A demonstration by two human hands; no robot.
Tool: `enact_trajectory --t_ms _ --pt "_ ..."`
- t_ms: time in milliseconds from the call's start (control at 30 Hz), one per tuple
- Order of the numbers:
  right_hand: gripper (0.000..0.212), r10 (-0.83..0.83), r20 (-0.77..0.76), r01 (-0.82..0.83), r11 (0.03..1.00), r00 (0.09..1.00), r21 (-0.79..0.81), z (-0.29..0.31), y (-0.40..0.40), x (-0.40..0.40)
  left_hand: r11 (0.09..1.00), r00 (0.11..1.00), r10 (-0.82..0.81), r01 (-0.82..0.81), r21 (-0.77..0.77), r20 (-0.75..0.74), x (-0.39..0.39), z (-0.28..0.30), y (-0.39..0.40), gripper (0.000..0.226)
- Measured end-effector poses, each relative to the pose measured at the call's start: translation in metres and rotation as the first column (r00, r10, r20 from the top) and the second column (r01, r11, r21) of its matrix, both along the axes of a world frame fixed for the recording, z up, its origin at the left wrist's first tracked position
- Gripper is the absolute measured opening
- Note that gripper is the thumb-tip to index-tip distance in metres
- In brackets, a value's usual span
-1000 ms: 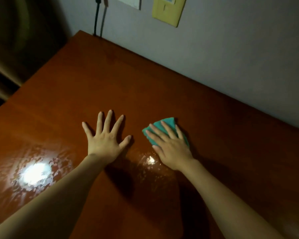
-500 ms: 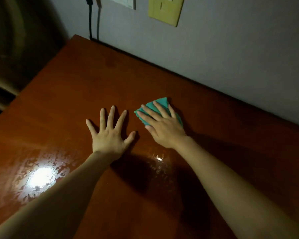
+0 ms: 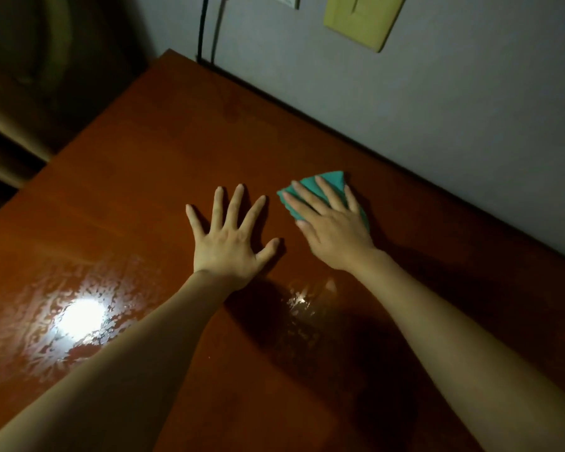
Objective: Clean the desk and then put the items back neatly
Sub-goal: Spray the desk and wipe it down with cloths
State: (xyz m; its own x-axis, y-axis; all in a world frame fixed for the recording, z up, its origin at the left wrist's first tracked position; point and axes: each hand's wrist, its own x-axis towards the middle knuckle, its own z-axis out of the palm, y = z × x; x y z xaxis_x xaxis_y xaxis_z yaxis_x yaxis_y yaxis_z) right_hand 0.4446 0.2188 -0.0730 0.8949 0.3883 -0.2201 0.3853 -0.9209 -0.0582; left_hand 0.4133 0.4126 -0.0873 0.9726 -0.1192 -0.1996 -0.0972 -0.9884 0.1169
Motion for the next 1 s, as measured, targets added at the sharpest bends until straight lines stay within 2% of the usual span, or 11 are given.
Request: enact_trajectory --t_ms 67,167,233,300,400,533,600,700,833,900,1000 --pt "0.052 -0.133 0.008 0.133 0.991 0.991 -0.032 0.001 -0.026 0.015 1.0 1.0 -0.001 0.001 -0.007 -0.007 0.002 0.001 0.0 0.081" --pt "0.051 -0.393 -0.01 0.392 0.919 0.92 -0.03 0.002 -0.03 0.054 1.0 1.0 0.009 -0.009 -0.018 0.001 0.002 0.001 0.001 0.08" --pt "0.051 -0.457 -0.018 0.457 0.89 0.89 0.007 0.002 -0.013 0.072 1.0 1.0 0.01 -0.01 -0.017 -0.002 0.002 0.0 0.0 0.079" --pt "0.052 -0.419 -0.015 0.419 0.908 0.908 0.02 0.001 0.004 0.073 1.0 1.0 0.006 -0.006 -0.006 -0.006 0.003 0.001 -0.002 0.078" --pt "0.053 -0.269 -0.017 0.269 0.963 0.963 0.007 0.005 0.016 0.044 1.0 1.0 0.017 -0.017 -0.005 -0.017 0.003 0.004 -0.003 0.078" --pt "0.053 -0.034 -0.024 0.034 0.999 0.999 -0.016 0.004 -0.017 -0.011 0.995 0.993 0.101 -0.101 0.013 -0.064 0.003 0.008 -0.022 0.078" --pt "0.056 -0.121 -0.028 0.12 0.992 0.992 -0.036 0.004 -0.052 -0.011 0.996 0.993 0.084 -0.083 0.017 -0.086 0.003 0.009 -0.043 0.079" --pt "0.051 -0.358 -0.017 0.356 0.932 0.934 -0.074 0.003 -0.086 0.015 1.0 0.997 0.023 -0.024 -0.015 -0.071 0.001 0.008 -0.065 0.079" --pt "0.052 -0.57 -0.045 0.571 0.821 0.82 0.004 0.003 -0.065 0.046 0.999 0.998 0.036 -0.036 -0.012 -0.048 0.001 0.005 -0.065 0.08" --pt "0.052 -0.544 -0.045 0.545 0.838 0.838 0.024 0.002 -0.047 0.046 1.0 0.998 0.03 -0.03 -0.006 -0.05 0.001 0.005 -0.066 0.08" --pt "0.053 -0.35 -0.027 0.351 0.936 0.936 0.013 0.005 -0.035 0.016 1.0 0.998 0.028 -0.028 -0.011 -0.063 0.002 0.007 -0.067 0.08"
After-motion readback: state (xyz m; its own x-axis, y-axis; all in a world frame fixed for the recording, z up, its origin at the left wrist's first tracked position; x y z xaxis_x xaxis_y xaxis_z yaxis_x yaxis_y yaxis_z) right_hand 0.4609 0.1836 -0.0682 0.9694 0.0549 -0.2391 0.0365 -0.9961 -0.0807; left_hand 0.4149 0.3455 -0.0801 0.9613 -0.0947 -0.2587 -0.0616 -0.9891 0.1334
